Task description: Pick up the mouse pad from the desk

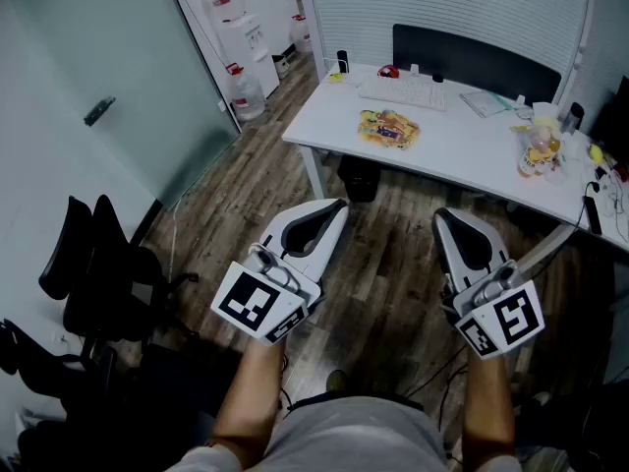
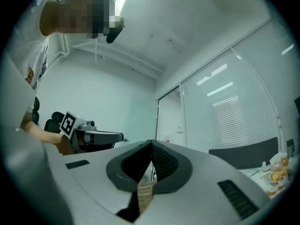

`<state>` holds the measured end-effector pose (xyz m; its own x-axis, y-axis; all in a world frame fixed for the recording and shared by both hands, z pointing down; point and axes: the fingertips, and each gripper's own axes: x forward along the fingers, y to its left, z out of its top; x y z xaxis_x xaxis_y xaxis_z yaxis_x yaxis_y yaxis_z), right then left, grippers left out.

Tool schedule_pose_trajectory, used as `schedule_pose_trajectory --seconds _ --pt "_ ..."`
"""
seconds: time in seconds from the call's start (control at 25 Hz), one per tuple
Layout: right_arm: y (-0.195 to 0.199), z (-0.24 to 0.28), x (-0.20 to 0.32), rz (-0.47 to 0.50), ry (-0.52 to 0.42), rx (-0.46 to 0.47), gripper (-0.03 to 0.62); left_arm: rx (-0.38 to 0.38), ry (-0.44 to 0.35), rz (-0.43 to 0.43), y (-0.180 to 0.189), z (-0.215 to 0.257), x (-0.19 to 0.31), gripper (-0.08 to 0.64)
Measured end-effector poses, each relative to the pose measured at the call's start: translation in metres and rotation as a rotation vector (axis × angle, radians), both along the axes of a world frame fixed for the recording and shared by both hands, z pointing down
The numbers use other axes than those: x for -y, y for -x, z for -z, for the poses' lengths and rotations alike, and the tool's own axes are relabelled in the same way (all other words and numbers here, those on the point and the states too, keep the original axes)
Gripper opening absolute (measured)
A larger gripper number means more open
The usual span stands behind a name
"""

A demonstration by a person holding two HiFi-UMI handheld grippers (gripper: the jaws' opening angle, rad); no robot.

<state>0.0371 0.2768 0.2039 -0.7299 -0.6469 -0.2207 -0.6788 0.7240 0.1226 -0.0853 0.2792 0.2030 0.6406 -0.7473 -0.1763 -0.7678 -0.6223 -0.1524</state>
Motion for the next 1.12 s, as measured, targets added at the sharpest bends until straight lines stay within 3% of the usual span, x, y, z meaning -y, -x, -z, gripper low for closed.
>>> schedule_pose_trajectory --seconds 1.12 --pt "-0.045 0.000 0.000 0.020 0.014 0.026 0.012 0.009 0.002 0.071 -0.028 -0.001 -0.006 0.015"
